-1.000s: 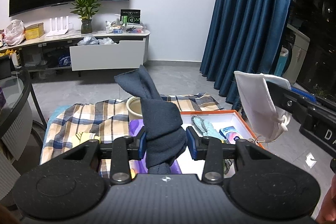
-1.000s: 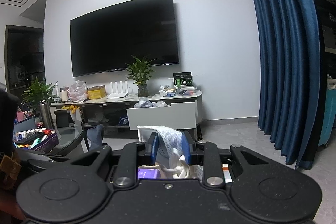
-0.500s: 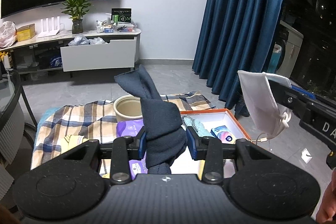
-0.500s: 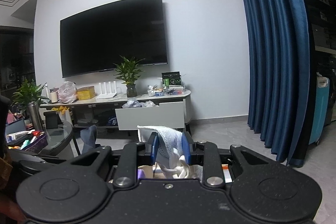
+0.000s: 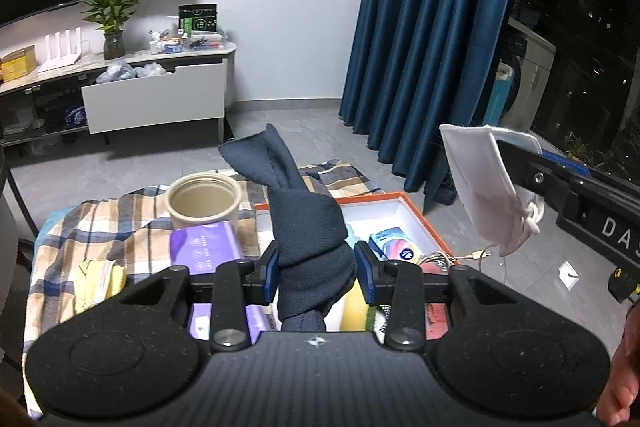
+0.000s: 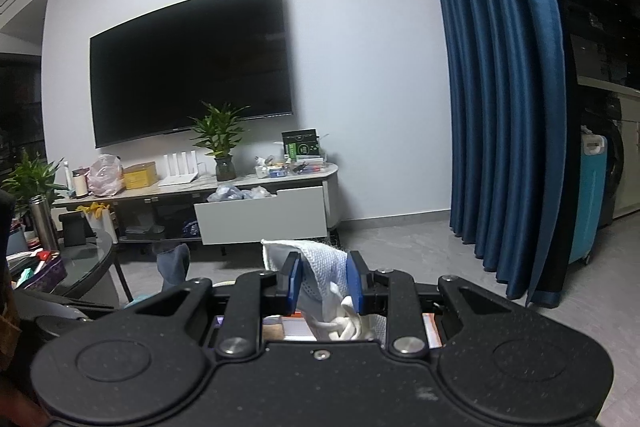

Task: Organize soft objects

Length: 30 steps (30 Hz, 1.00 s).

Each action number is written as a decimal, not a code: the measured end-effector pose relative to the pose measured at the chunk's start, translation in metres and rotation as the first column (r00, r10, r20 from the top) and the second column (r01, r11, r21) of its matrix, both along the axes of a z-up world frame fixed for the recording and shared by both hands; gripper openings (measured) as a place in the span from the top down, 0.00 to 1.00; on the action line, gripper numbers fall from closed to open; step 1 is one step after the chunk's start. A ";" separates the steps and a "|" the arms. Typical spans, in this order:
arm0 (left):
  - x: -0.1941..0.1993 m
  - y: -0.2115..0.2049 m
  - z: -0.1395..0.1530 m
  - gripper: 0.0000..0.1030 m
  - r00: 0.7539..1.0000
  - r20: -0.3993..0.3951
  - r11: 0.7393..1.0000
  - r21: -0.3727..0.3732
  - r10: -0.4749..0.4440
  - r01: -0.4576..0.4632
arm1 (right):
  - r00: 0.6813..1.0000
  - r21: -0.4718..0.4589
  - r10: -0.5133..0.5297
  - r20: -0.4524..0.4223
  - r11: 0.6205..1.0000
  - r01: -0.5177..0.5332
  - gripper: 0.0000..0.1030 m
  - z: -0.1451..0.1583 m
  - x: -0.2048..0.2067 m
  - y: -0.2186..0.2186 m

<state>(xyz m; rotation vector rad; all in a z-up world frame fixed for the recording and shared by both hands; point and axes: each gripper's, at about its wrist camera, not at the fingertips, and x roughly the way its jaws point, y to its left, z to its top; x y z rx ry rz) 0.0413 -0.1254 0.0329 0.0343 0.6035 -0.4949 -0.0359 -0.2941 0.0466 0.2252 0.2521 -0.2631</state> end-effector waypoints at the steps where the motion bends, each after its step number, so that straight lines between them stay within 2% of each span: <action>1: 0.000 -0.001 -0.001 0.62 1.000 -0.001 1.000 0.001 -0.004 0.004 | 1.000 0.002 -0.005 -0.001 1.000 0.005 0.70 -0.001 -0.001 -0.002; 30: 0.018 -0.028 -0.023 0.62 0.994 -0.073 0.997 0.012 -0.075 0.076 | 0.993 0.033 -0.087 -0.085 0.995 0.090 0.70 -0.030 0.006 -0.036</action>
